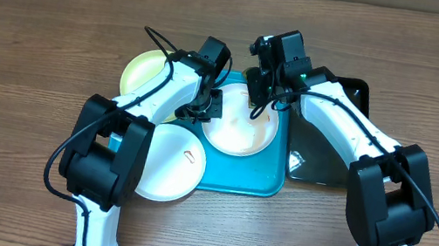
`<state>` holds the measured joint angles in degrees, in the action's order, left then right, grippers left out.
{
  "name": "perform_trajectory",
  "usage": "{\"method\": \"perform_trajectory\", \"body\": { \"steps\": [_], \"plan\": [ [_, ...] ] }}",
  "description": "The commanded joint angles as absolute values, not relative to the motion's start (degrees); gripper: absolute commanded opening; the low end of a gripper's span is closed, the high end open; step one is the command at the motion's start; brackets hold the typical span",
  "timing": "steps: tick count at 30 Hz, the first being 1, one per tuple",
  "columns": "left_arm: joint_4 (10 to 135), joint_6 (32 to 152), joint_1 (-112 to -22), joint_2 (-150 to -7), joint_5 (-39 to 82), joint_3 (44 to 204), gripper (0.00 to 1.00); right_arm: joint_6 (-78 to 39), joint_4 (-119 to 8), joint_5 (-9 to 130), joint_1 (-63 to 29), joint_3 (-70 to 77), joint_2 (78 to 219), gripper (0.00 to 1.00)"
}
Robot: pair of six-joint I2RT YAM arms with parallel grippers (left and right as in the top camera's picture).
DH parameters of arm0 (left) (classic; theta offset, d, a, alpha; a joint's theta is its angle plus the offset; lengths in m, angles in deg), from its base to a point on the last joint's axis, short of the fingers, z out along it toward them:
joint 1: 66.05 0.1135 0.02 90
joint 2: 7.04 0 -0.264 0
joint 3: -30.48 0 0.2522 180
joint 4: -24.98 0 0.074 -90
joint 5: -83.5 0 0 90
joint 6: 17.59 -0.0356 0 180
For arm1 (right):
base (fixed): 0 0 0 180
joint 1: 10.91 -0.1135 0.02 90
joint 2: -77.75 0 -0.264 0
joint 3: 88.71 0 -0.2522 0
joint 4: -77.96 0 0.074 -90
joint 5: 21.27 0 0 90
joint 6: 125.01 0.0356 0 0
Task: Clean dirty plates on tray and stack at the side
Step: 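Scrub the white plate surface with the sponge in the right gripper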
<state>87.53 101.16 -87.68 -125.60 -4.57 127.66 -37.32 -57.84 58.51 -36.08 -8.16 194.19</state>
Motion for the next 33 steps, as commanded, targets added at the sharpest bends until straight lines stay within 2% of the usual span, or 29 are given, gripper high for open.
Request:
{"method": "perform_trajectory", "body": {
  "steps": [1,4,12,33],
  "plan": [
    [87.93,100.72,-87.44,-127.0,-5.01,126.79,0.04,-40.97,-58.41,52.57,-35.91,-7.92,192.86,0.04],
    [87.97,100.7,-87.44,-127.0,-5.01,126.79,0.04,-42.71,-58.28,52.46,-35.91,-7.92,192.86,0.04],
    [87.95,100.72,-87.44,-127.0,-5.03,126.79,0.04,-56.02,-53.53,48.0,-35.75,-7.92,192.97,0.04],
    [87.95,100.72,-87.44,-127.0,-5.01,126.79,0.04,-56.09,-59.15,43.15,-32.56,-7.92,197.1,0.04]
  ]
}}
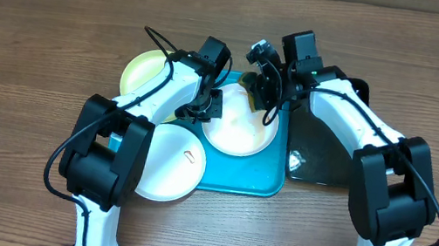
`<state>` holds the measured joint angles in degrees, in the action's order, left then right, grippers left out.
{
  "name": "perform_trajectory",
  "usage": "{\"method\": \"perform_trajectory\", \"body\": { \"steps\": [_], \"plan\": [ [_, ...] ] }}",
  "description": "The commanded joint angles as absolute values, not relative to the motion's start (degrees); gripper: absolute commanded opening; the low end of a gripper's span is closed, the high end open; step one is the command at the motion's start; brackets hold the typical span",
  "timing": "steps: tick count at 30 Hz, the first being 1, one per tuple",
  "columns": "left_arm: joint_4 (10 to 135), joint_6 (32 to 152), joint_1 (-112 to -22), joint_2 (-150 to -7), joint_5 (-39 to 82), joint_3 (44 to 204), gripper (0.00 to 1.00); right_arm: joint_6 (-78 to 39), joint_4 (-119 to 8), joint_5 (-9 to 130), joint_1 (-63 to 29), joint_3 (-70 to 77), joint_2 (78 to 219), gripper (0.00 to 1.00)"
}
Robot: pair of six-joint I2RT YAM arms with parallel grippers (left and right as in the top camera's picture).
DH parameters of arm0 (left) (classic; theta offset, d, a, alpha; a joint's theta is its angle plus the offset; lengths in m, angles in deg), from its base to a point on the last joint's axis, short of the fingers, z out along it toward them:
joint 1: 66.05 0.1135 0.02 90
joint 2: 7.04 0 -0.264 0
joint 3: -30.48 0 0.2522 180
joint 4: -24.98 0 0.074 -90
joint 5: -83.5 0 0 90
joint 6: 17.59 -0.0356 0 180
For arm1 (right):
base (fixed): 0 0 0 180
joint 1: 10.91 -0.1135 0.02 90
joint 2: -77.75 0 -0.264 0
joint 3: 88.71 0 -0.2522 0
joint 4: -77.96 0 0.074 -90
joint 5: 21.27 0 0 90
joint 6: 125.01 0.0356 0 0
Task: Clean dirty plates on tray and stack at the side
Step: 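Scrub the white plate surface with the sponge in the right gripper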
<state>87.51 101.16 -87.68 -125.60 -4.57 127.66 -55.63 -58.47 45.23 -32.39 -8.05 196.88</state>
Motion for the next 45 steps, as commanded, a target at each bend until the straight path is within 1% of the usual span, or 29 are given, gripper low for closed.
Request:
{"method": "perform_trajectory", "body": {
  "steps": [1,15,27,33,37,39,42,45],
  "plan": [
    [87.95,100.72,-87.44,-127.0,-5.01,126.79,0.04,-56.09,-59.17,43.15,-32.52,-7.92,197.19,0.04],
    [87.97,100.72,-87.44,-127.0,-5.01,126.79,0.04,-56.29,-59.63,43.13,-32.23,-7.92,201.27,0.04],
    [87.49,100.74,-87.44,-127.0,-4.98,126.79,0.04,-56.27,-51.7,42.49,-28.69,-7.92,201.58,0.04],
    [87.1,100.74,-87.44,-127.0,-5.01,126.79,0.04,-56.51,-47.72,36.33,-28.41,-7.92,201.58,0.04],
    [86.81,100.76,-87.44,-127.0,-4.98,126.79,0.04,-56.09,-46.82,27.06,-28.85,-8.05,201.23,0.04],
    [86.83,100.76,-87.44,-127.0,-4.98,126.79,0.04,-53.1,-47.28,23.33,-28.85,-8.38,200.51,0.04],
    [86.83,100.74,-87.44,-127.0,-4.98,126.79,0.04,-47.3,-47.24,21.29,-28.5,-10.02,198.98,0.04],
    [86.81,100.74,-87.44,-127.0,-4.98,126.79,0.04,-45.4,-45.67,20.64,-27.99,-12.07,196.34,0.04]
  ]
}}
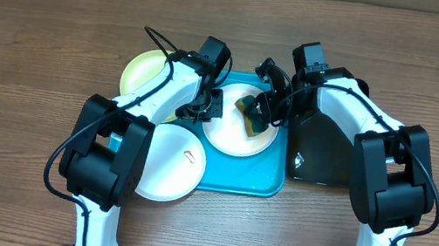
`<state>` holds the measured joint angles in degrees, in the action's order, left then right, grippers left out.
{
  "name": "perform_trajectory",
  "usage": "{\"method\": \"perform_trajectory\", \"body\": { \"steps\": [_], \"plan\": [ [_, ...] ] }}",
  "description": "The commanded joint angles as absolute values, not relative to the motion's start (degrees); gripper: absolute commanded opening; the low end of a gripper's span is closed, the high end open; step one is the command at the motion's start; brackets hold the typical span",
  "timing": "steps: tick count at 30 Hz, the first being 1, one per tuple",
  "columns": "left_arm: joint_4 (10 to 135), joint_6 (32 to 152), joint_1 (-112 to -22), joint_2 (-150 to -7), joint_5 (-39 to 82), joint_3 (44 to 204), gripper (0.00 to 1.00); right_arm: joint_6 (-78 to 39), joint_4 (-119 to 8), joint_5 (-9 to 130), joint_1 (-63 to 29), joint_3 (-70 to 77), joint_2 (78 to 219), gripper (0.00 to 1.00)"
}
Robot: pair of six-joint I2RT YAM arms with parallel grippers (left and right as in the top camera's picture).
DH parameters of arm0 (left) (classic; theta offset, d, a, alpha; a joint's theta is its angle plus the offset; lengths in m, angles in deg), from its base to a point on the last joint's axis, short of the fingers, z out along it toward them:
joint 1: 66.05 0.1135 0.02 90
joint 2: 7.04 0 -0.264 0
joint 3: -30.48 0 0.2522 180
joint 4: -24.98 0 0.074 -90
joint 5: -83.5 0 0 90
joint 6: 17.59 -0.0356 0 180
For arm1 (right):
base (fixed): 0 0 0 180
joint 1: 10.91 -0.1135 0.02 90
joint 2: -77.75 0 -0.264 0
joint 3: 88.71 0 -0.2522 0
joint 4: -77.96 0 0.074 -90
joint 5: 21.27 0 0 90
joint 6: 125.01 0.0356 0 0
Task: Clean dirty plates on tray and stack at the side
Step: 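Scrub the white plate surface with the sponge in the right gripper, then return the sponge to the black water tray and release it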
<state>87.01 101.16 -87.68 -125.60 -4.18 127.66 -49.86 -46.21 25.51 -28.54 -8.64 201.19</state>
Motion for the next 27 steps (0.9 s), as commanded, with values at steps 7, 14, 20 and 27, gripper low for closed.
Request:
{"method": "perform_trajectory", "body": {
  "steps": [7,14,20,27],
  "plan": [
    [86.81,100.74,-87.44,-127.0,-4.98,126.79,0.04,-41.91,-38.26,34.06,-24.45,-14.22,187.37,0.04],
    [86.42,100.74,-87.46,-127.0,-4.98,126.79,0.11,-39.2,-27.87,55.56,-18.38,-12.82,185.19,0.04],
    [86.22,100.72,-87.46,-127.0,-4.98,126.79,0.22,-39.17,-32.62,58.62,-15.62,-4.21,185.21,0.04],
    [86.72,100.72,-87.46,-127.0,-4.98,126.79,0.04,-37.95,-43.98,59.32,-14.9,6.11,185.21,0.12]
  ]
}}
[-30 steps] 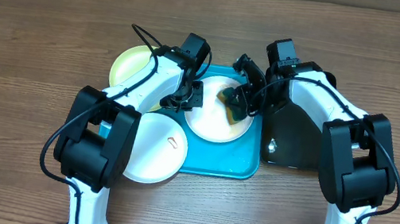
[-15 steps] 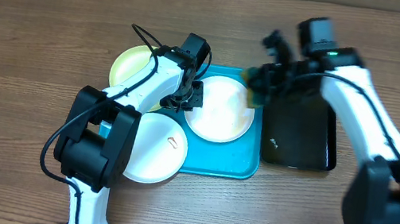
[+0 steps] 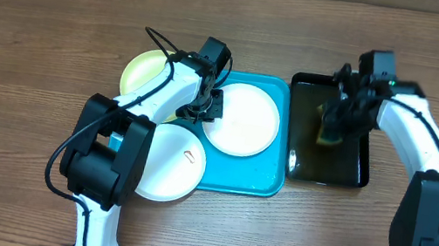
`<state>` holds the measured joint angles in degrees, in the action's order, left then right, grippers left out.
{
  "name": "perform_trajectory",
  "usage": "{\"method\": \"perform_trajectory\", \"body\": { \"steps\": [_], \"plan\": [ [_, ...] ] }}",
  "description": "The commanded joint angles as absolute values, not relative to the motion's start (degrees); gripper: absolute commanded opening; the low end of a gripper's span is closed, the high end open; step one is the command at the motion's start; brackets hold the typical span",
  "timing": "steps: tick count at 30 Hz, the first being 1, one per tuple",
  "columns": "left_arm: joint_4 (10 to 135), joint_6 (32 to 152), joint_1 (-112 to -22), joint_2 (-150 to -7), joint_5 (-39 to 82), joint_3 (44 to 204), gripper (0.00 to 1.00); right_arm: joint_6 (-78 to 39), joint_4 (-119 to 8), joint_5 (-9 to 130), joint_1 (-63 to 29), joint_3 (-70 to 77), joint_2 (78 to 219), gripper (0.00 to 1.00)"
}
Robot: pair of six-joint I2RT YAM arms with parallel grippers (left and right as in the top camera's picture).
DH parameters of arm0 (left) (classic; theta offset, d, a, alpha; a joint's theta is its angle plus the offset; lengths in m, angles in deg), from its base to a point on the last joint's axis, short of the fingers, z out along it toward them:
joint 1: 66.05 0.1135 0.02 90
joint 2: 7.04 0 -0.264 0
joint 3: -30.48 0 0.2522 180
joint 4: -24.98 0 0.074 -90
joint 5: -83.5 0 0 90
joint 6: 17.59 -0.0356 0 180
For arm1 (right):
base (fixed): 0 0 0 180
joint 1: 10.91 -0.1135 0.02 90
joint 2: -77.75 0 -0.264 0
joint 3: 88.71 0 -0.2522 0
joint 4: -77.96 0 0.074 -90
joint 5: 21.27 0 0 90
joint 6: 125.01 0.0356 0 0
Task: Clean dirty plates on tray and stack at the side
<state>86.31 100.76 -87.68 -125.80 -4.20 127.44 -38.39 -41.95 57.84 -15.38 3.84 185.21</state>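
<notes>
A white plate lies on the teal tray. My left gripper sits at the plate's left rim and looks shut on it. Over the black tray on the right, my right gripper is shut on a yellow-green sponge. Left of the teal tray, a second white plate rests on the table. A pale yellow plate lies behind it, partly under my left arm.
The black tray holds dark liquid, with a shiny spot at its front left corner. A small white mark shows on the side plate. Brown wooden table surrounds the trays.
My right gripper has moved right with the sponge, from the white plate's upper right part to above the black tray. The plate's surface now shows fully. The left arm has not moved.
My left gripper stayed at the plate's left rim throughout. My right gripper was over the plate's far edge, then shifted slightly right at that edge, then had the sponge on the plate. Now it holds the sponge over the black tray.
</notes>
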Motion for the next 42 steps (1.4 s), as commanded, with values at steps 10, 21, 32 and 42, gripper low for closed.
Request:
{"method": "perform_trajectory", "body": {
  "steps": [10,21,32,42],
  "plan": [
    [87.95,100.72,-87.44,-126.85,-5.01,127.4,0.04,-35.28,-44.94,60.09,-14.2,4.93,185.17,0.57],
    [94.33,100.68,-87.44,-126.8,-6.25,136.73,0.04,-31.72,-29.75,56.66,-6.29,-9.21,185.12,1.0],
    [102.83,97.66,-86.89,-126.8,-8.42,146.9,0.04,-31.74,-29.45,56.68,-5.2,-8.84,185.12,1.0],
    [105.39,97.66,-86.32,-125.76,-8.39,149.04,0.04,-31.76,-29.64,56.68,-5.2,-8.84,185.12,1.0]
  ]
}}
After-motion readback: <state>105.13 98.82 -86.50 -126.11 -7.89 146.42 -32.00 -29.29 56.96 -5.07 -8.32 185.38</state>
